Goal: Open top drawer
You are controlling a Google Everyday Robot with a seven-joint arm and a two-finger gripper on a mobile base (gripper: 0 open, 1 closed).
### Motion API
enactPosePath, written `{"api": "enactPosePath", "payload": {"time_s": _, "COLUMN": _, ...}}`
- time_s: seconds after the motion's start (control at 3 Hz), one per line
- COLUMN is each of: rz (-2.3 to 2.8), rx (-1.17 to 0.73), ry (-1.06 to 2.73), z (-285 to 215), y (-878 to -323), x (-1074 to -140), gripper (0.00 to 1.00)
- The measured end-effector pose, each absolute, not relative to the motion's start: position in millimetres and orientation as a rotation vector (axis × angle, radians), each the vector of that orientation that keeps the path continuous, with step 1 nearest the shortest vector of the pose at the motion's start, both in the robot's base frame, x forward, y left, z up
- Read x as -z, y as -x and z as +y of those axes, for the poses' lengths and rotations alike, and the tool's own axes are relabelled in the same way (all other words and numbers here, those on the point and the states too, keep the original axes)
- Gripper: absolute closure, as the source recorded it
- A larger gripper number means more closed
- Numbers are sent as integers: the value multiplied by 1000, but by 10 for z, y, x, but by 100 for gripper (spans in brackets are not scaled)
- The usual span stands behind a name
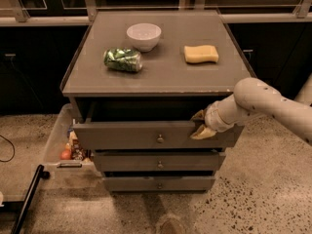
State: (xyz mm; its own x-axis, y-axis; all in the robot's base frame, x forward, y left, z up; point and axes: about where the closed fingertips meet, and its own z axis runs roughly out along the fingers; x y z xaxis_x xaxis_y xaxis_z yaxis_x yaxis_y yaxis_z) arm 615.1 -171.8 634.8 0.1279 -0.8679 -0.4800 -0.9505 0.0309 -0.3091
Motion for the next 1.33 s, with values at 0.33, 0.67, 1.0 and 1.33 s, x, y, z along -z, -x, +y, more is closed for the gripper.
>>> {"api": "enactPosePath", "payload": {"time_s": 0.33, "rz": 1751, "rx": -190, "ry": 1847, "z": -1718, "y": -6151, "x": -6352, "gripper": 41}}
{"api": "enactPosePath", "payload": {"time_s": 0.67, "rz": 1751, "rx": -190, "ry": 1847, "z": -1718, "y": -6151, "x": -6380, "gripper": 20}}
{"api": "enactPosePath", "payload": {"time_s": 1.0, "rz": 1741, "rx": -220, "ry": 1811, "z": -1819, "y": -5874, "x": -6304, "gripper": 21}}
{"api": "enactPosePath", "payload": {"time_s": 1.33, "rz": 1737, "rx": -225, "ry": 1776, "z": -1908, "y": -5655, "x": -6303, "gripper": 45}}
